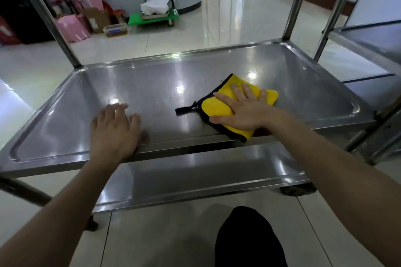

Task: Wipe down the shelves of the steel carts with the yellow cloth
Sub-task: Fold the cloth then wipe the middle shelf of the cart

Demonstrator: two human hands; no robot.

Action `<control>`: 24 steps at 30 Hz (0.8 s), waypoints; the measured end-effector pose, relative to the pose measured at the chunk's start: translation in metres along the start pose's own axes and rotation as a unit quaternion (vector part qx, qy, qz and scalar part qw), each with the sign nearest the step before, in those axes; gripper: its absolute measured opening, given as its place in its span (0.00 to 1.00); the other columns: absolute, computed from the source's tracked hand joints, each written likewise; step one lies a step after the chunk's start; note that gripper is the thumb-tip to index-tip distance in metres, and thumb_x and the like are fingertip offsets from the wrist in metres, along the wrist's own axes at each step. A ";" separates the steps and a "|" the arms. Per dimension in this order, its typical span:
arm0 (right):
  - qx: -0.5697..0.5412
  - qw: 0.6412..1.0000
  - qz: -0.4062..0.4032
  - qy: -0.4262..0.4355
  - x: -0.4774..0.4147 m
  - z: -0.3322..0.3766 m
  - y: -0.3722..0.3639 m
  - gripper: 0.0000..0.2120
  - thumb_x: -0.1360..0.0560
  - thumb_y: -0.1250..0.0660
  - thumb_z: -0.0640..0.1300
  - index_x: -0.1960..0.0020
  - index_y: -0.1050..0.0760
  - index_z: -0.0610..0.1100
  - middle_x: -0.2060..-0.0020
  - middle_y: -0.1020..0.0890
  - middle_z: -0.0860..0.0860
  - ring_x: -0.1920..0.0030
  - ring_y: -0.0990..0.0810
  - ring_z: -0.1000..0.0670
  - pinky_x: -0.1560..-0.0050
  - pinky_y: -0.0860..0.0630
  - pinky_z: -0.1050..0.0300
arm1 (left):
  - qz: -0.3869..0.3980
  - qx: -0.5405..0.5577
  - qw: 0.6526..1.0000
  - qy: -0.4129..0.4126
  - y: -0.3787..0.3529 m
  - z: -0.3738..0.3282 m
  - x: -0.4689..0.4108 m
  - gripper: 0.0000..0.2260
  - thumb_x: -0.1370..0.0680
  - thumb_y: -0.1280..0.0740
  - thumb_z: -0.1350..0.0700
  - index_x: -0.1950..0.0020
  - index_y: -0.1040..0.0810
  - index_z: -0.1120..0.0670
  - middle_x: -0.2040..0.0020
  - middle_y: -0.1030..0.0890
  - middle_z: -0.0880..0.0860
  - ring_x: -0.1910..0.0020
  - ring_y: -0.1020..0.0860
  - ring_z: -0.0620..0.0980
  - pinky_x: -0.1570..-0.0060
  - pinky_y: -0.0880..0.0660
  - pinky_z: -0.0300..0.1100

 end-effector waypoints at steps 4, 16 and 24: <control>-0.004 0.999 0.002 -0.048 -0.066 0.003 0.028 0.54 0.37 0.56 0.91 0.17 0.61 0.71 0.14 0.65 0.49 0.15 0.67 0.37 0.25 0.67 0.19 | 0.000 0.021 1.000 -0.008 -0.007 0.000 0.001 0.24 0.13 0.48 0.40 0.20 0.33 0.50 0.20 0.30 0.55 0.20 0.34 0.57 0.20 0.39 0.61; 0.015 0.998 -0.009 0.059 -0.213 0.146 0.056 0.45 0.31 0.66 0.87 0.17 0.57 0.72 0.13 0.59 0.49 0.14 0.62 0.37 0.24 0.68 0.20 | -0.037 0.069 0.997 0.022 -0.010 0.005 0.008 0.26 0.14 0.51 0.40 0.21 0.33 0.51 0.24 0.27 0.53 0.24 0.31 0.54 0.20 0.38 0.56; 0.037 0.979 -0.018 0.198 -0.103 0.178 0.006 0.37 0.28 0.66 0.83 0.20 0.59 0.77 0.13 0.59 0.55 0.14 0.63 0.45 0.22 0.68 0.23 | -0.105 0.101 0.988 0.043 0.006 0.002 0.013 0.27 0.17 0.49 0.47 0.21 0.31 0.57 0.26 0.24 0.58 0.26 0.29 0.58 0.21 0.36 0.57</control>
Point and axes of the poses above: each hand's wrist, its own x-axis away from the middle knuckle, its own y-axis out of the back of the hand, z = x × y, the point moved 8 cm from there along -x, towards the middle knuckle
